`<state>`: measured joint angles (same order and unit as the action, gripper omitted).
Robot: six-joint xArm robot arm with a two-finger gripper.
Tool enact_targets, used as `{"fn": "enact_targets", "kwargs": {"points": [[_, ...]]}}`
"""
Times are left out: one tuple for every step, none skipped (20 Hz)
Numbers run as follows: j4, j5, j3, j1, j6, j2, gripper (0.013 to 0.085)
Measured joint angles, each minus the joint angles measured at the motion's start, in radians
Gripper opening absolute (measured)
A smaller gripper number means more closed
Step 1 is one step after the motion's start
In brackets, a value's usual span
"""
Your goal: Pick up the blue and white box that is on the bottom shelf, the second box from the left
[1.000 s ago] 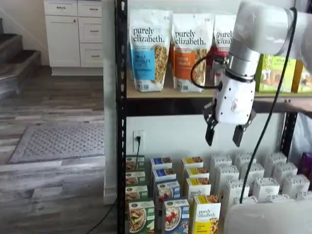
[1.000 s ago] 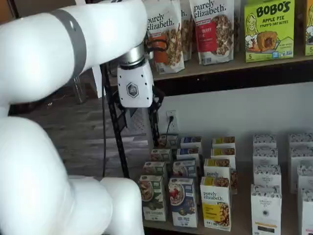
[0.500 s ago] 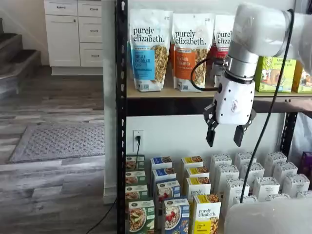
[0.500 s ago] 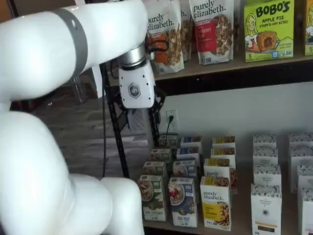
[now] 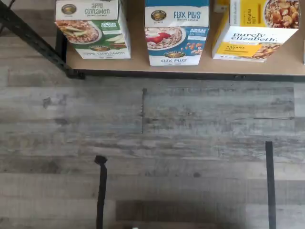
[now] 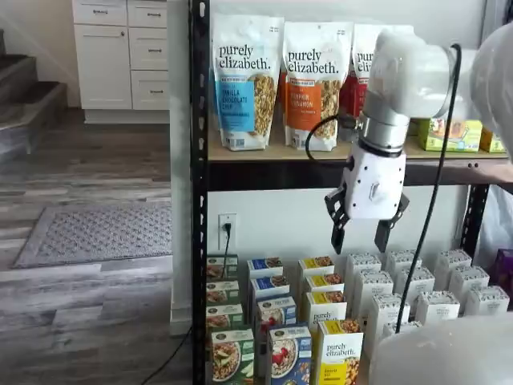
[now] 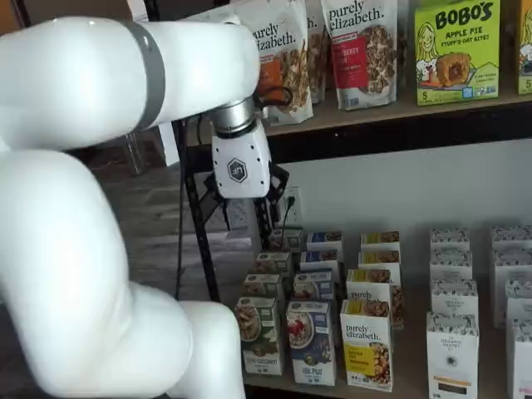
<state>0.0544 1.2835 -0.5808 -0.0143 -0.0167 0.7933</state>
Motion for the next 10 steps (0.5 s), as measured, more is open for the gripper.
{"fn": "enact_targets", "kwargs": {"points": [[-0.002,-0.014,0.006,0.002,0.002,-0.006,0.0850],[-0.005,-0.034,0.016,0.005,0.005,-0.014,0.0850],[-0.007,-0.051,0.024,0.009,0.009,-0.022,0.0850],[-0.009,-0.068,0.033,0.012,0.011,-0.030,0.0850],[-0.008,-0.086,0.044,0.013,0.012,-0.039,0.0850],[-0.005,-0.102,0.052,0.013,0.010,-0.048,0.0850],[-0.001,-0.122,0.064,0.012,0.007,-0.058,0.0850],[0.007,-0.142,0.075,0.011,0.001,-0.065,0.0850],[0.019,-0.164,0.088,0.008,-0.008,-0.072,0.0850],[0.032,-0.193,0.103,0.007,-0.017,-0.082,0.0850]]}}
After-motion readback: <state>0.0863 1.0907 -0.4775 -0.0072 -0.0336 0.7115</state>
